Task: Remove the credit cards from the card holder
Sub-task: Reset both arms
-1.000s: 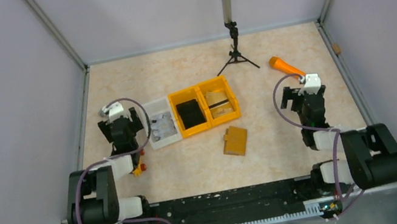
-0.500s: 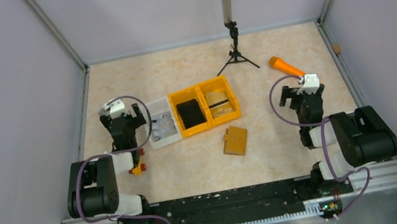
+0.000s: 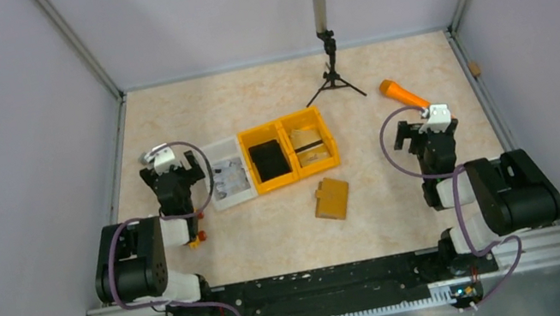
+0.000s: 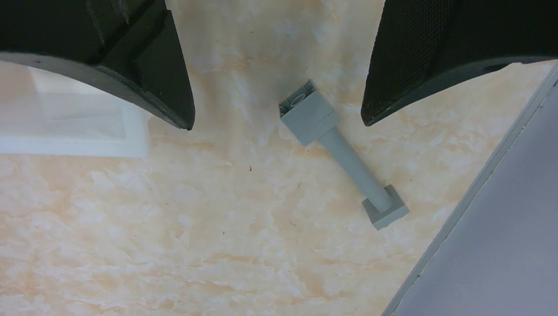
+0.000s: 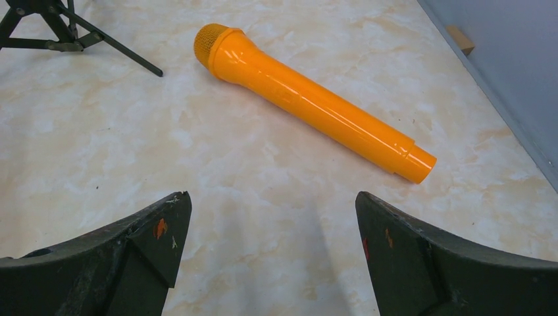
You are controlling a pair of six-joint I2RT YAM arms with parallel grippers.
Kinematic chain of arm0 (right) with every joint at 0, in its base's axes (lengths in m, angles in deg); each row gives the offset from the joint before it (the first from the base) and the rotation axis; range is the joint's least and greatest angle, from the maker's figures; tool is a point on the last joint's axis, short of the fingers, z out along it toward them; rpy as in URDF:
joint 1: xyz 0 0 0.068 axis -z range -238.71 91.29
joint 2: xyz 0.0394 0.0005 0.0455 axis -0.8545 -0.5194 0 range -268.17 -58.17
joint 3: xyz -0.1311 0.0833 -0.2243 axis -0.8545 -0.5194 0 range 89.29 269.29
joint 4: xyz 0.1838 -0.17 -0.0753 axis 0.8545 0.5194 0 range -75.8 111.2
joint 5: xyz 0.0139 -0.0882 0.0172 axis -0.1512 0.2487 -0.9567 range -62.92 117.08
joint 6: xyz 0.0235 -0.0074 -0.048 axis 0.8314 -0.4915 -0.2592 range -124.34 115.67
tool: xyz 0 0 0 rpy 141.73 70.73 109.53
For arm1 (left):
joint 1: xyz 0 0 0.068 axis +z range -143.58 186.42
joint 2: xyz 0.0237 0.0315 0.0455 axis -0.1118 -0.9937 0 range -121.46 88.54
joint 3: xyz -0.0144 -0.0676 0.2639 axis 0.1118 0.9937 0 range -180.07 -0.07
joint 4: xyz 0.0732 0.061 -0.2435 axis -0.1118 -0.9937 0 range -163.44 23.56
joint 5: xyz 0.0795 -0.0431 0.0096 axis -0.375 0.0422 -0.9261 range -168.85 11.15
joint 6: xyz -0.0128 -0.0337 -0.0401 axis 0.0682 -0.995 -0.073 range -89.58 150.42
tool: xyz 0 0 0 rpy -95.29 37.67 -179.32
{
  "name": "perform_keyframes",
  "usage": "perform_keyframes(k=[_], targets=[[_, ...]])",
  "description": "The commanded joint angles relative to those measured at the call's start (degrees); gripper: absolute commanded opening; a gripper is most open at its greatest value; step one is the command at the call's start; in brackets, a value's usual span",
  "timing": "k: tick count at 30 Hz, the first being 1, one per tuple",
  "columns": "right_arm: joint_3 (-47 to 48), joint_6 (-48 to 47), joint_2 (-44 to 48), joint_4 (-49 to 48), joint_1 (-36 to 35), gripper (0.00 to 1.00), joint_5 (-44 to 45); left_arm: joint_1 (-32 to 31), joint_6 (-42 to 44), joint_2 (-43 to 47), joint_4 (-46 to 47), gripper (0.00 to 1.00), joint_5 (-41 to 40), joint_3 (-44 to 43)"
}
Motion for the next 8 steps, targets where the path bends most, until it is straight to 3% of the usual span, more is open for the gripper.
perform_keyframes(k=[1,8], targets=[[0.5,-0.2,-0.3,-4.3,0.3,0.98,0.1,0.0,0.2,0.1,2.6,0.99,0.5,-0.1],[0.5,-0.2,-0.3,-4.2,0.4,0.98,0.1,0.7,-0.1,0.2,1.8,0.99,2.1,-0.5]])
